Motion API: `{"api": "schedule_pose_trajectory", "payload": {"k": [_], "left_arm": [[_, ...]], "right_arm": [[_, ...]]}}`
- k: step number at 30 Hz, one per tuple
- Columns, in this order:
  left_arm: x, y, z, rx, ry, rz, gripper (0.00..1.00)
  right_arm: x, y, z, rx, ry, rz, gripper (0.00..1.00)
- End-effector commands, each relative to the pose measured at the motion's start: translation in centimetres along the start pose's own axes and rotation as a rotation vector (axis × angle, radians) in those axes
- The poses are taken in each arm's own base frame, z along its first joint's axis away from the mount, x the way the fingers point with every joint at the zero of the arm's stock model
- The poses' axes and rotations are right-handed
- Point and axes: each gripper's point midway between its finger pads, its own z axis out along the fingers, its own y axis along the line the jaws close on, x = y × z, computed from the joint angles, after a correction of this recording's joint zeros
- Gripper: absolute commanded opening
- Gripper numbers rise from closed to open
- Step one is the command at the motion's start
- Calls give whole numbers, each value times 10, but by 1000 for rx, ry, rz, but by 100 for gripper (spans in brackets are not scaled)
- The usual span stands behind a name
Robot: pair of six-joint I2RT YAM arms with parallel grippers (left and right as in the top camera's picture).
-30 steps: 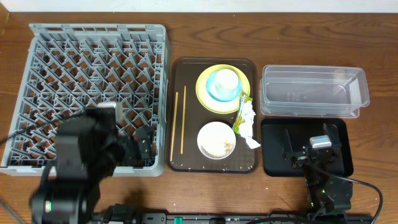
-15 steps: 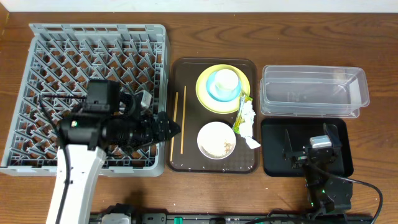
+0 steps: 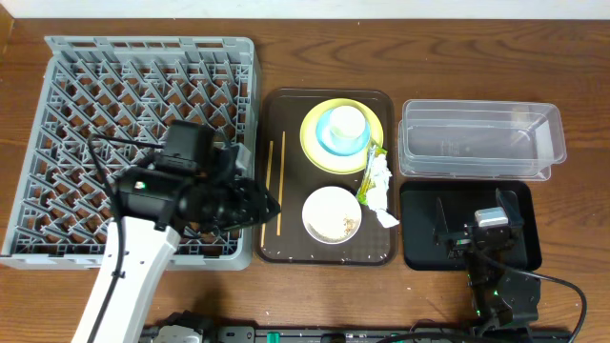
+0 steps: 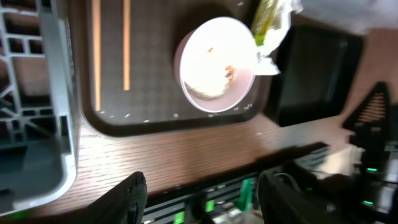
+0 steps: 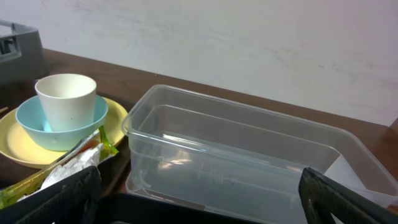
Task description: Sort waste into correct bins and load items into the dishwasher
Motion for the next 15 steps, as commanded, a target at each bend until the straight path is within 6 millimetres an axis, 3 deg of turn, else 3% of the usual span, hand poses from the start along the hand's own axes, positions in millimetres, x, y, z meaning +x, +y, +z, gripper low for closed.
{"api": "schedule_pose_trajectory", "payload": {"k": [1,8,15], "left_arm": [[10,10,11,-135,2,1,55],[21,15,30,-354,-71,61,47],[23,-30,50,-276,-141,242,46]], "right_arm": [[2,-4,0,17,5,12,99],[2,-4,0,17,5,12,99],[2,-4,0,17,5,12,99]]}}
